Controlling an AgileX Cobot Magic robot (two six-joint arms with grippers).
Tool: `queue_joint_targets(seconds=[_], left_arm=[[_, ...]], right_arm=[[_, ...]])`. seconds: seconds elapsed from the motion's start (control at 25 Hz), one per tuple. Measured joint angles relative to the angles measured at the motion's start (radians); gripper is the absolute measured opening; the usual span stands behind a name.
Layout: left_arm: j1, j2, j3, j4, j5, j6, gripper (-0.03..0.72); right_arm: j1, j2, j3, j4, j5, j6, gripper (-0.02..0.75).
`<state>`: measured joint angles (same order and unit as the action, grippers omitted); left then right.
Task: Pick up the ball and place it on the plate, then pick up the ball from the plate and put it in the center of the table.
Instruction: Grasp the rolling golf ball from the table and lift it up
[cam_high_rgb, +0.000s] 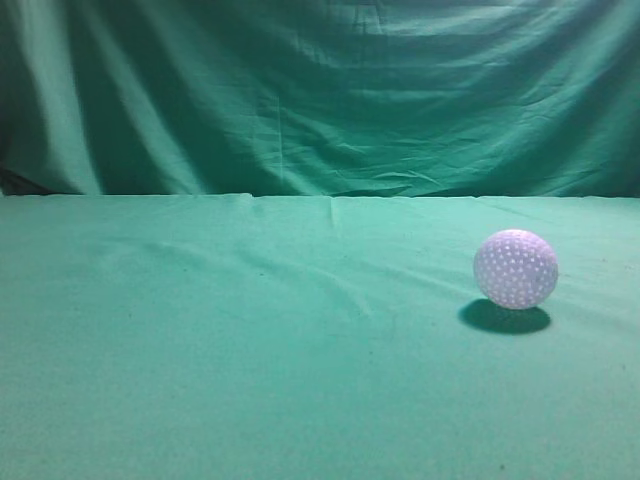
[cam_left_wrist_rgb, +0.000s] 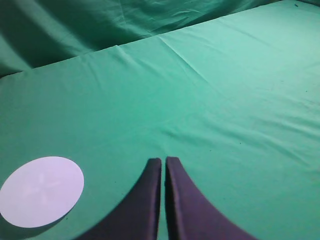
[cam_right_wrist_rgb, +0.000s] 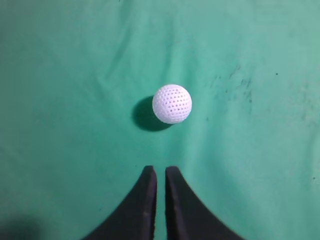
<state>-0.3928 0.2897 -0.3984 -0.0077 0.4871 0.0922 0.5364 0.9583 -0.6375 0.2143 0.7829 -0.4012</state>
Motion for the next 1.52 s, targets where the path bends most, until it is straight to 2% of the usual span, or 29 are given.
queue_joint_targets(seconds=[0.12,0.24,0.4,0.52,0.6,0.8,1.04,1.24,1.52], left_arm=[[0.0,0.0,0.0,0.002,0.0,0.0,0.0],[0.0,0.0,0.0,0.002,0.0,0.0,0.0],[0.0,-0.002,0.0,0.008,0.0,0.0,0.0],[0.0,-0.001,0.0,0.02,0.0,0.0,0.0],[0.0,-0.001,0.0,0.022,0.0,0.0,0.0],[0.0,-0.001,0.0,0.024,0.0,0.0,0.0],[0.0,-0.001,0.0,0.024,0.002,0.0,0.0],[0.0,-0.001,0.0,0.024,0.002,0.0,0.0],[0.0,-0.001,0.0,0.024,0.003,0.0,0.0]], right_arm=[[0.058,0.141,-0.04,-0.047,-0.043,0.038,0.062],[0.074,0.272,-0.082,-0.049,-0.066,0.069,0.062],[0.074,0.437,-0.149,-0.049,-0.077,0.084,0.287],[0.074,0.547,-0.196,-0.051,-0.086,0.084,0.488],[0.074,0.608,-0.222,-0.056,-0.091,0.084,0.567],[0.074,0.714,-0.264,-0.06,-0.099,0.084,0.56],[0.074,0.747,-0.272,-0.062,-0.101,0.084,0.332],[0.074,0.749,-0.346,-0.062,-0.043,0.088,0.334],[0.074,0.78,-0.627,-0.058,-0.059,0.092,0.334]])
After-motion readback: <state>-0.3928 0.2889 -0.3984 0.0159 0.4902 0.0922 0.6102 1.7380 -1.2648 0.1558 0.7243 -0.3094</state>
